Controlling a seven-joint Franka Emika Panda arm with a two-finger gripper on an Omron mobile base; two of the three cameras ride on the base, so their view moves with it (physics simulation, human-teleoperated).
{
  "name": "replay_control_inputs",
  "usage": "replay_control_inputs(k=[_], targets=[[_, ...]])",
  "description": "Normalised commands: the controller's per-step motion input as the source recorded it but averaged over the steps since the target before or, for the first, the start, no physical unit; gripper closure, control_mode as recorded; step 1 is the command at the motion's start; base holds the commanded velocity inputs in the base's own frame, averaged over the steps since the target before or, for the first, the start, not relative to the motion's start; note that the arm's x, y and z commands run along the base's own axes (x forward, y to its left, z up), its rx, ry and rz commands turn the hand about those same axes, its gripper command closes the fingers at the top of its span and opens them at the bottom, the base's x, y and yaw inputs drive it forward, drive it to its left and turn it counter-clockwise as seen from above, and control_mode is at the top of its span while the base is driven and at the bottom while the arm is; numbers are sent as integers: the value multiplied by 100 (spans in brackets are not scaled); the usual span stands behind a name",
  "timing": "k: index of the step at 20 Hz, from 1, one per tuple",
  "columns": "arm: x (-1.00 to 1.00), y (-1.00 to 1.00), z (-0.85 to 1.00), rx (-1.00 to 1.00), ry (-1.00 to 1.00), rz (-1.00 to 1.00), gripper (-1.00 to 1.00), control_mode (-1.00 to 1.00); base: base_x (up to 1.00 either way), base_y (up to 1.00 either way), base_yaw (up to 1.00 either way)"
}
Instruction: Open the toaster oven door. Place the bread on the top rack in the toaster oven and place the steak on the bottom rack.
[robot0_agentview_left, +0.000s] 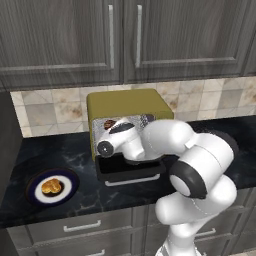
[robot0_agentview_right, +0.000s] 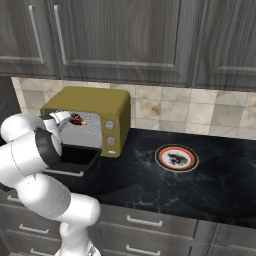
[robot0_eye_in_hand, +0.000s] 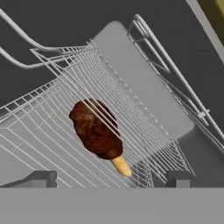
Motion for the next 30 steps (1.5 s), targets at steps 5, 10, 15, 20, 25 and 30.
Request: replay_control_inputs(k=[5, 10, 15, 20, 25, 30], targets=[[-4, -1, 10, 2, -4, 5, -100, -100, 0, 0, 0], [-6, -1, 18, 12, 0, 0, -100, -100, 0, 0, 0], [-6, 0, 26, 17, -4, 0, -100, -100, 0, 0, 0], [-2, -4, 12, 23, -3, 0, -100, -100, 0, 0, 0], [-1, -1, -2, 35, 0, 0, -100, -100, 0, 0, 0], [1, -2, 0, 35, 0, 1, -100, -100, 0, 0, 0]])
